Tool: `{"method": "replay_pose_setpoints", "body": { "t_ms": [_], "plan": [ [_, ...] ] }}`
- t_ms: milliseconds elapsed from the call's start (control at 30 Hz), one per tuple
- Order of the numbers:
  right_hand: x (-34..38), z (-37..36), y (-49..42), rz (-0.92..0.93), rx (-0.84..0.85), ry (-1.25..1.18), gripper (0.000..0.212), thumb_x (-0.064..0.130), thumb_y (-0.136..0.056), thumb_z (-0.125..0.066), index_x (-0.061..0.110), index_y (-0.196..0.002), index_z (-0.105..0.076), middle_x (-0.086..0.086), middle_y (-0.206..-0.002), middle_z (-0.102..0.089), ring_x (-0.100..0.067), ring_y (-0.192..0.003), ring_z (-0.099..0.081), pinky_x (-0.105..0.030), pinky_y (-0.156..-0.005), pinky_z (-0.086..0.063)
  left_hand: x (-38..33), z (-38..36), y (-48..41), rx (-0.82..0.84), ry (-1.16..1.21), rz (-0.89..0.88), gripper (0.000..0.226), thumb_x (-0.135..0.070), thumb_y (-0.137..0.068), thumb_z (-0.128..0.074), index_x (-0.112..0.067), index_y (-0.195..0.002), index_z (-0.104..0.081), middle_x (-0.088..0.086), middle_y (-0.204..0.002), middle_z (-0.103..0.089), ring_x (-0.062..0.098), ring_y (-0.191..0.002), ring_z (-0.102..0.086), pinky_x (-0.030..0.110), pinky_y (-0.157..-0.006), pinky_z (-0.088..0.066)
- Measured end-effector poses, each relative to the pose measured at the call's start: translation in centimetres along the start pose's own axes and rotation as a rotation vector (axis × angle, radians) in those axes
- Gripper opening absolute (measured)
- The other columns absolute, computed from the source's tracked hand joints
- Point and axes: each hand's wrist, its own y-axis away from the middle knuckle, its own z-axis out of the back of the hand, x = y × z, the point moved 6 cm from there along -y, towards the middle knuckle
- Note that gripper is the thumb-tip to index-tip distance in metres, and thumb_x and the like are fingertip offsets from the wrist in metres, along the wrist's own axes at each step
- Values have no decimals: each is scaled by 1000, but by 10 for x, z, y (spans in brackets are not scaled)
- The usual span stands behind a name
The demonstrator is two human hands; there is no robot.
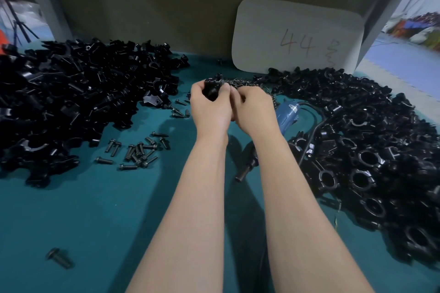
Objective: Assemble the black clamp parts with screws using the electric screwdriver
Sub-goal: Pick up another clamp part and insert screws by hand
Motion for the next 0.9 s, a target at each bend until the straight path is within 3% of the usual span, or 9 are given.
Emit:
{"method": "replay_pose_setpoints", "body": {
  "t_ms": [133, 233, 267, 333, 400, 500, 667, 767, 900],
  "plan": [
    [-4, 5, -1, -64, 9, -115, 52, 34, -102, -36, 16, -56, -50, 8, -39, -53, -6, -51, -53, -11, -52, -38, 2, 2, 1, -15, -15, 16, 14, -20, -93, -62, -20, -98, -50, 0, -101, -62, 18, -93, -62, 26, -80, -50],
    [-6, 8, -4, -67, 45, -189, 35, 30, -100, -44, 6, -85, -64, -5, -74, -70, -24, -79, -66, -36, -78, -53, 6, 6, -1, -38, 33, 77, 15, -22, -93, -63, -15, -102, -53, 5, -103, -63, 23, -94, -62, 37, -92, -53],
    [-5, 9, -5, -44, 48, -196, 22, 26, -97, -50, 10, -96, -65, -6, -85, -70, -24, -86, -66, -39, -82, -53, 7, 8, -1, -46, 48, 95, 16, -22, -93, -63, -14, -103, -53, 6, -104, -64, 24, -95, -63, 40, -95, -52],
    [0, 10, -4, 7, 51, -195, 11, 17, -92, -57, 21, -102, -62, 0, -89, -68, -19, -89, -65, -30, -78, -54, 7, 9, -1, -51, 67, 115, 16, -21, -93, -64, -14, -102, -54, 8, -105, -65, 25, -96, -64, 42, -96, -52],
    [2, 8, -3, 19, 44, -167, 11, 12, -91, -59, 20, -98, -62, 1, -88, -67, -18, -88, -65, -26, -75, -53, 7, 7, 0, -43, 69, 121, 13, -20, -92, -64, -15, -100, -54, 8, -104, -66, 25, -96, -65, 42, -95, -53],
    [2, 3, -2, -20, 9, -136, 7, 17, -92, -58, 14, -96, -62, -8, -93, -69, -23, -89, -66, -35, -83, -53, 10, 6, 1, -35, 105, 162, 13, -17, -92, -65, -14, -99, -54, 8, -103, -66, 22, -91, -65, 41, -94, -54],
    [4, 0, 0, 18, -30, -38, 16, 28, -95, -54, 16, -85, -52, 2, -74, -56, -18, -78, -54, -25, -61, -37, 15, 6, -1, -17, 205, 242, 21, -11, -91, -65, -9, -109, -54, 8, -99, -64, 17, -82, -63, 36, -91, -55],
    [1, 2, -1, -1, -11, -162, 13, 26, -94, -56, 17, -85, -53, 1, -80, -64, -18, -83, -62, -26, -69, -45, 12, 4, -2, 36, 344, 263, 30, -6, -90, -64, -6, -117, -52, 11, -102, -64, 16, -78, -64, 29, -81, -57],
    [-2, 9, -2, -30, -5, -329, 11, 23, -93, -57, 15, -88, -62, -6, -88, -70, -23, -86, -67, -43, -85, -53, 10, -5, -1, 140, 352, 272, 33, -11, -94, -60, -3, -125, -53, 15, -108, -67, 22, -88, -68, 24, -69, -56]
  ]
}}
